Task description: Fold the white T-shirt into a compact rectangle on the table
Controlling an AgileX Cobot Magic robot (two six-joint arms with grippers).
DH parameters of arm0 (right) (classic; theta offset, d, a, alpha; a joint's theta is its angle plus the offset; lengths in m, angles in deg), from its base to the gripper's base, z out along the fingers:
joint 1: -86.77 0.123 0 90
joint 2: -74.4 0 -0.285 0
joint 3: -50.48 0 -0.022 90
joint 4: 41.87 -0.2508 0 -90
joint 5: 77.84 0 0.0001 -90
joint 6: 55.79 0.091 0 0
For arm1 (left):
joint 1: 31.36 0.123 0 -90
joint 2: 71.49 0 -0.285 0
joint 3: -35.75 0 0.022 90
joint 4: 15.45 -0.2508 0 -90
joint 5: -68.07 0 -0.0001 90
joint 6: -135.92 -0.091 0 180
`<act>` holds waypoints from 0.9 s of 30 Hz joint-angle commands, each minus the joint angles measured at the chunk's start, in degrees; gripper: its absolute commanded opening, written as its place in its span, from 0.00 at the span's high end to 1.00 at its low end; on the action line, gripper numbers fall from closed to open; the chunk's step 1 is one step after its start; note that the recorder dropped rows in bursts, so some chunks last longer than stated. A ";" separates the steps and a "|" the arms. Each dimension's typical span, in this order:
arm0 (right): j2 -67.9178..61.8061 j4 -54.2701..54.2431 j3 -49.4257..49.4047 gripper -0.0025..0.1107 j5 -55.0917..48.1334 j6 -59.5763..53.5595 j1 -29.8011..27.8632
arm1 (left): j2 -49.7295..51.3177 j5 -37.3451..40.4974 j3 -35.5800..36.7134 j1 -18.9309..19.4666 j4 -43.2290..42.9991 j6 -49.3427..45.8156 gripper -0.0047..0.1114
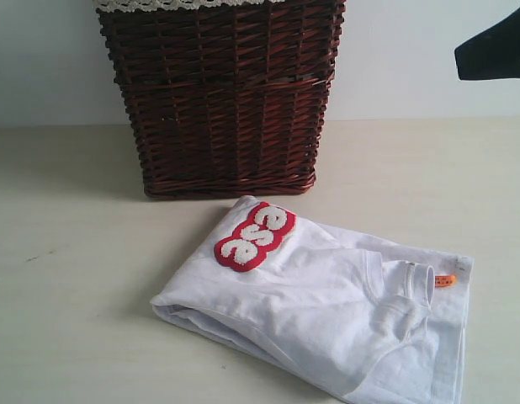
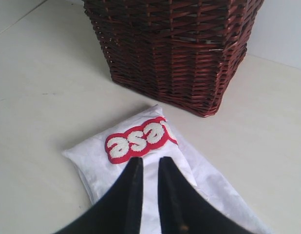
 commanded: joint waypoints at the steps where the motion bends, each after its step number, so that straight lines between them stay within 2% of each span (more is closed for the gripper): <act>1: 0.20 -2.43 -0.20 0.86 1.56 0.17 0.10 | -0.37 -0.13 0.03 -0.07 0.62 -0.13 0.96; 4: -0.29 -2.42 -0.20 0.86 0.22 0.39 0.10 | -0.37 -0.13 0.03 -0.07 0.62 -0.13 0.96; 7: -2.46 -1.81 -1.09 0.86 -5.33 2.50 0.10 | -0.37 -0.13 0.03 -0.07 0.62 -0.13 0.96; 10: -6.69 2.41 -4.62 0.84 -5.50 7.23 0.10 | -0.37 -0.13 0.03 -0.07 0.62 -0.13 0.96; 12: -9.59 3.85 -7.00 0.78 -3.95 8.19 0.10 | -0.37 -0.13 0.03 -0.07 0.62 -0.13 0.96; 16: -14.63 3.72 -10.29 0.59 -0.23 8.38 0.10 | -0.37 -0.13 0.03 -0.07 0.62 -0.13 0.96; 18: -17.02 6.72 -10.98 0.52 0.37 9.03 0.10 | -0.37 -0.13 0.03 -0.07 0.62 -0.13 0.96; 22: -21.61 14.14 -12.42 0.48 0.70 16.56 0.10 | -0.37 -0.13 0.03 -0.07 0.62 -0.13 0.96; 27: -26.88 9.27 -16.60 0.46 5.92 14.58 0.10 | -0.37 -0.13 0.03 -0.07 0.62 -0.13 0.96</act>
